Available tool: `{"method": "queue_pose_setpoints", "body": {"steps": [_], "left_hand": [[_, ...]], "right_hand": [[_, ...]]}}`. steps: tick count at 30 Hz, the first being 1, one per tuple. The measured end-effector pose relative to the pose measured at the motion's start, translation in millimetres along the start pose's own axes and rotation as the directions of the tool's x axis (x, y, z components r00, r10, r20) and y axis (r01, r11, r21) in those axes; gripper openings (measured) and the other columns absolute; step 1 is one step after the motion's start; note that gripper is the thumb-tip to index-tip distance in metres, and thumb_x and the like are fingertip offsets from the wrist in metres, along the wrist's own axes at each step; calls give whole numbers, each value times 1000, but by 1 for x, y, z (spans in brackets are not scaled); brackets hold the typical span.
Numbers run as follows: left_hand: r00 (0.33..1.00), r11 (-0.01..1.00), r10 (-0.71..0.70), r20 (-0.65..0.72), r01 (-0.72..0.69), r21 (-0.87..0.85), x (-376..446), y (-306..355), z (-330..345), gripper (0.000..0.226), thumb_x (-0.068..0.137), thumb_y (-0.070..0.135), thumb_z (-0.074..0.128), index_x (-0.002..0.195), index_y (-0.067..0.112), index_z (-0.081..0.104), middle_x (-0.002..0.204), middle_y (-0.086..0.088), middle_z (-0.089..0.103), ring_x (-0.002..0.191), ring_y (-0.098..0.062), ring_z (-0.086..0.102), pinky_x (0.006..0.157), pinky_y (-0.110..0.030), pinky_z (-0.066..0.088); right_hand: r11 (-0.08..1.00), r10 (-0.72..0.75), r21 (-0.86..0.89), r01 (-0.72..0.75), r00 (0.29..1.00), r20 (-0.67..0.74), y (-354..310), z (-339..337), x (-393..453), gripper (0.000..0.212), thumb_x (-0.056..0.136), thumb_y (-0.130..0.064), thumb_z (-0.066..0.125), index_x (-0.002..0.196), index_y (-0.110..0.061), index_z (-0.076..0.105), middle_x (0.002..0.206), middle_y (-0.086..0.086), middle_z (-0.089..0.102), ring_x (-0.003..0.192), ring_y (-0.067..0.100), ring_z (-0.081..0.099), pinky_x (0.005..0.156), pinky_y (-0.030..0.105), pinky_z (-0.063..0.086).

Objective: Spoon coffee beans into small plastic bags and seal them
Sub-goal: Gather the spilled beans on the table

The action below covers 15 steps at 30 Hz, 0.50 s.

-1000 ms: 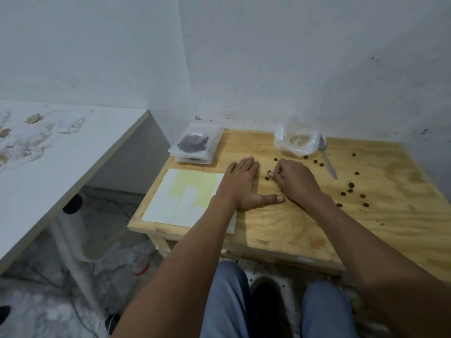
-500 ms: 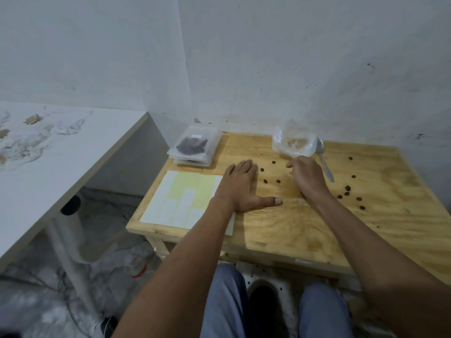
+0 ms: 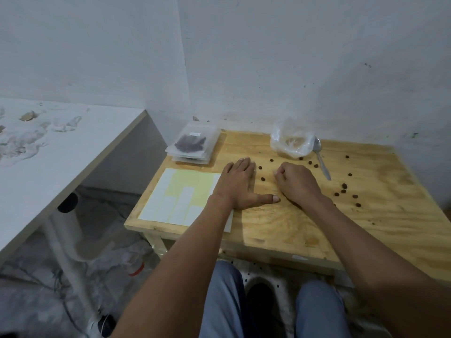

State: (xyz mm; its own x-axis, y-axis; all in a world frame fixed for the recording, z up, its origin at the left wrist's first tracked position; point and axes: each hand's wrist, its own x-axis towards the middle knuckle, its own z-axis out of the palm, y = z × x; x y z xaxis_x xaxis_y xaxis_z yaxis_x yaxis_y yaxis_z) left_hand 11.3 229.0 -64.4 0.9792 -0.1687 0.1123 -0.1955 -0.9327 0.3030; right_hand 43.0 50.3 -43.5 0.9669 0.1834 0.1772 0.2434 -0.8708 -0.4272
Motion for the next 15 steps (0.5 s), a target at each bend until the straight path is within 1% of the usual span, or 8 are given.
{"method": "queue_pose_setpoints", "body": {"steps": [2,3,5,7,9,11,12,15], "left_hand": [[1000,1000,2,-3,-2,2,-1,1,-1,128,66,96,49,158,11,27,169,-7,18,157,-20,11,127,-42,6],[1000,1000,1,0,-1,1,-1,1,-2,128,66,96,48,158,10,28,169,-7,18,157,-20,11,127,-42,6],[1000,1000,-2,3,2,-4,-2,1,-3,131,63,98,45,158,10,28,169,-7,19,157,-20,12,127,-42,6],[1000,1000,-8,12,9,-3,-2,2,-4,128,65,97,48,158,11,28,169,-8,19,156,-20,12,127,-42,6],[1000,1000,-6,15,6,9,-2,2,-5,123,69,94,52,158,11,29,169,-8,19,156,-20,13,126,-42,7],[1000,1000,1,10,-1,15,-2,4,-6,121,70,92,53,157,12,30,168,-8,20,156,-20,14,125,-41,7],[1000,1000,3,12,-3,15,-3,4,-6,121,70,92,53,157,12,30,168,-8,21,156,-20,14,125,-41,8],[1000,1000,3,15,-3,7,-2,2,-4,124,69,94,51,158,12,29,169,-8,20,156,-20,14,126,-42,8]], "right_hand": [[952,140,283,-119,989,-56,-6,-1,2,28,103,-25,45,93,-11,67,82,2,65,73,18,58,59,29,40],[841,276,497,-216,960,-51,-10,-2,4,27,101,-22,43,89,-12,65,74,1,60,63,16,52,54,28,36],[375,495,849,-372,855,156,-18,-8,5,23,96,-16,39,79,-14,55,58,-2,46,46,11,35,43,24,28],[-97,457,902,-420,786,415,-25,-13,4,23,94,-11,36,77,-12,51,52,-3,43,40,9,27,35,21,21],[-309,382,859,-409,774,505,-28,-16,2,23,94,-8,36,77,-8,52,55,2,49,42,10,28,36,21,21],[-285,368,859,-425,779,508,-27,-19,1,20,94,-11,41,79,-8,55,58,1,49,43,10,29,37,21,21],[-153,383,876,-457,790,478,-26,-19,-1,17,93,-13,45,81,-8,57,58,-1,47,43,9,29,37,21,23],[584,359,721,-374,915,183,-18,-17,-6,11,85,-20,65,84,-11,71,64,-6,58,58,11,53,51,30,44]]}}
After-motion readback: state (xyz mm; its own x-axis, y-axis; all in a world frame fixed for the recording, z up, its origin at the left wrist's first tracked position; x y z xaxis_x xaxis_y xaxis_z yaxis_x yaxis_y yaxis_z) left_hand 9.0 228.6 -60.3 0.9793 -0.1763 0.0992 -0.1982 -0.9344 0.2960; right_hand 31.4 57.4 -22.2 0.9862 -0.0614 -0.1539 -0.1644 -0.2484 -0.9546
